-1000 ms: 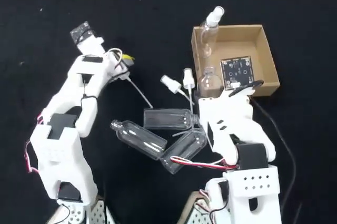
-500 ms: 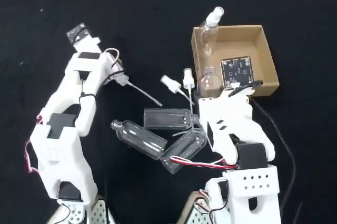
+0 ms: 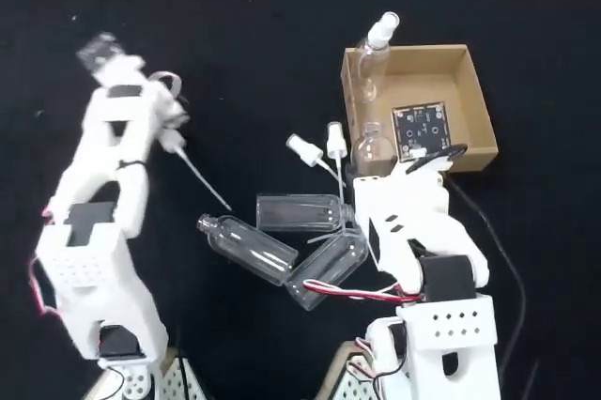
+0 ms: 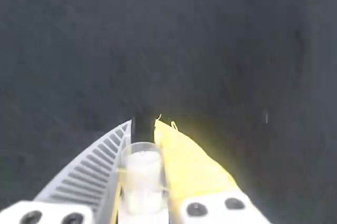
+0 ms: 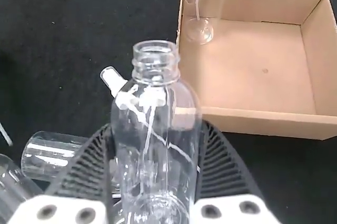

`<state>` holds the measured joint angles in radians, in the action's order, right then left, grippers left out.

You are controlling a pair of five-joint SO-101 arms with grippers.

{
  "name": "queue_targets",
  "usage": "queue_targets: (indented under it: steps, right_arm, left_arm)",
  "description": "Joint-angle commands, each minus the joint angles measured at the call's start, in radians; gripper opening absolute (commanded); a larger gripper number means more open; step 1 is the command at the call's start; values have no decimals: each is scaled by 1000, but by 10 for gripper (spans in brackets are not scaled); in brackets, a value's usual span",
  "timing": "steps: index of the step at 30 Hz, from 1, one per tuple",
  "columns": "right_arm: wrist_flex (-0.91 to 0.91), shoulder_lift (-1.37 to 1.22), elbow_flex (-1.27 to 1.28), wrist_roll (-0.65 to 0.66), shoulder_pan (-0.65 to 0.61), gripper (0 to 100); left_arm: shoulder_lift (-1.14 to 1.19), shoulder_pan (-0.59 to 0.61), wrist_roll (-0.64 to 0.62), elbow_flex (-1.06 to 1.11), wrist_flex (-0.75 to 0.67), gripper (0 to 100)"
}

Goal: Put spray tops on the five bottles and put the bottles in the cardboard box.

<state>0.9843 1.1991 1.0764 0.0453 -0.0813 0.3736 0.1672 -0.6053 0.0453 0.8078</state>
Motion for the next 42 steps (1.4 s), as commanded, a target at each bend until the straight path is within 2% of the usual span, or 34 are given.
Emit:
queue_targets:
  steps: [1, 3, 5, 8, 13, 15, 18, 25, 33, 35, 42]
  right_arm:
    - [-28, 33, -8, -8, -3, 11]
    - [-28, 33, -8, -8, -3, 11]
    - [-28, 33, -8, -8, -3, 11]
    - [-29, 33, -8, -8, -8, 11]
    - [-43, 33, -7, -8, -5, 11]
    - [-41, 33, -7, -8, -5, 11]
    - [-40, 33, -7, -8, -5, 11]
    - [-37, 33, -7, -8, -5, 11]
    - [-54, 33, 8, -8, -5, 11]
    - [-52, 33, 8, -8, -5, 11]
    - [-52, 33, 8, -8, -5, 11]
  left_arm:
    - [-18, 124, 0, -162, 6, 43]
    - [-18, 168, 5, -209, 6, 43]
    - [-18, 209, 64, -254, 8, 44]
    - [-18, 245, 258, -314, 64, 44]
    - [-6, 226, 681, -323, 305, 44]
    - [3, 197, 807, -283, 373, 44]
    - [35, 162, 925, -245, 417, 44]
    - [169, 154, 954, -278, 431, 54]
    - [215, 159, 957, -532, 703, 318]
    - [229, 159, 961, -604, 764, 324]
    - [350, 186, 1132, -713, 884, 324]
